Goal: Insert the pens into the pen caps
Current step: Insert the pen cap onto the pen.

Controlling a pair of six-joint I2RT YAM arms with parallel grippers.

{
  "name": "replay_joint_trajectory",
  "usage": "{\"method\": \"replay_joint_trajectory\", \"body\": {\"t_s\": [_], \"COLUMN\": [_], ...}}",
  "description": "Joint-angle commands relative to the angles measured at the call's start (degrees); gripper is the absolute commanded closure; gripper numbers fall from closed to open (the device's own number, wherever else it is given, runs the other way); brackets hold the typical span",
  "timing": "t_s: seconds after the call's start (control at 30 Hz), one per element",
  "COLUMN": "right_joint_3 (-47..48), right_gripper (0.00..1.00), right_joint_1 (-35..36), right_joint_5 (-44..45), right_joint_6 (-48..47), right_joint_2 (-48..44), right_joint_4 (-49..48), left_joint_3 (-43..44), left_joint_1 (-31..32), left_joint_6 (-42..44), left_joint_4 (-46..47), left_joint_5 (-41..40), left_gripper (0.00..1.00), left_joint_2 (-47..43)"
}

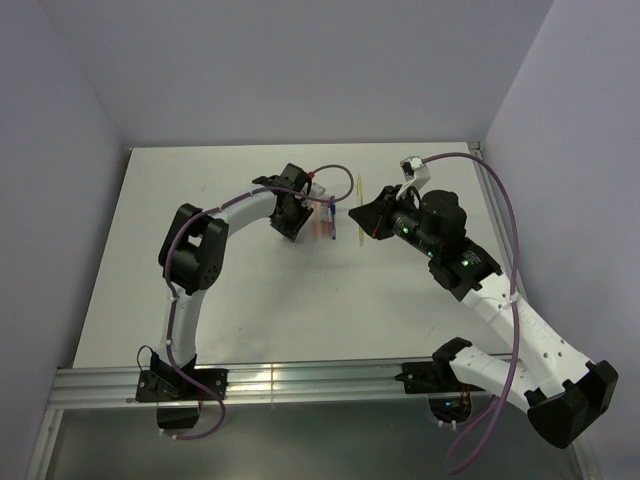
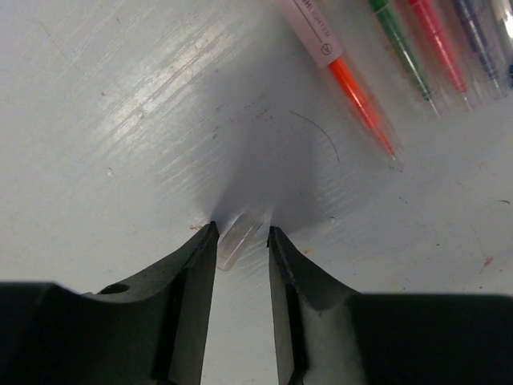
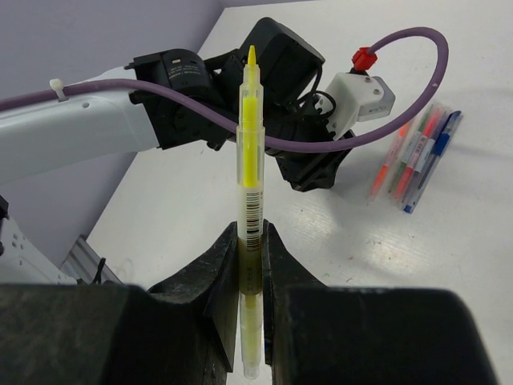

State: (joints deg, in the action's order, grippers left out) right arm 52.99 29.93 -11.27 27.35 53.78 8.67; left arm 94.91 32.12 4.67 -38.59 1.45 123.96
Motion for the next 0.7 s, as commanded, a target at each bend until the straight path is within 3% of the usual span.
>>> {"method": "replay_joint_trajectory", "body": {"t_s": [0.0, 0.33, 0.67], "right_joint_3": [0.62, 0.71, 0.80], "right_gripper": [1.00, 1.00, 1.00], "right_joint_1": [-0.67, -0.67, -0.67], "right_joint_5": [-0.16, -0.33, -0.77], "right_joint_6": [-0.64, -0.64, -0.90], "right_joint_2": [0.01, 0.19, 0.80], "right_joint_4": [-1.11, -1.11, -1.11], "left_joint_3": [-0.08, 0.80, 3.17], "left_joint_1": [0.22, 0.22, 1.45], "left_joint_6": [-2.29, -4.49, -16.43], "left_joint_4": [-4.39, -7.02, -11.07], "left_joint_5": [-3.37, -2.86, -3.65], "left_gripper": [0.65, 0.77, 0.88], "left_joint_2": [2.77, 4.09, 7.08]}}
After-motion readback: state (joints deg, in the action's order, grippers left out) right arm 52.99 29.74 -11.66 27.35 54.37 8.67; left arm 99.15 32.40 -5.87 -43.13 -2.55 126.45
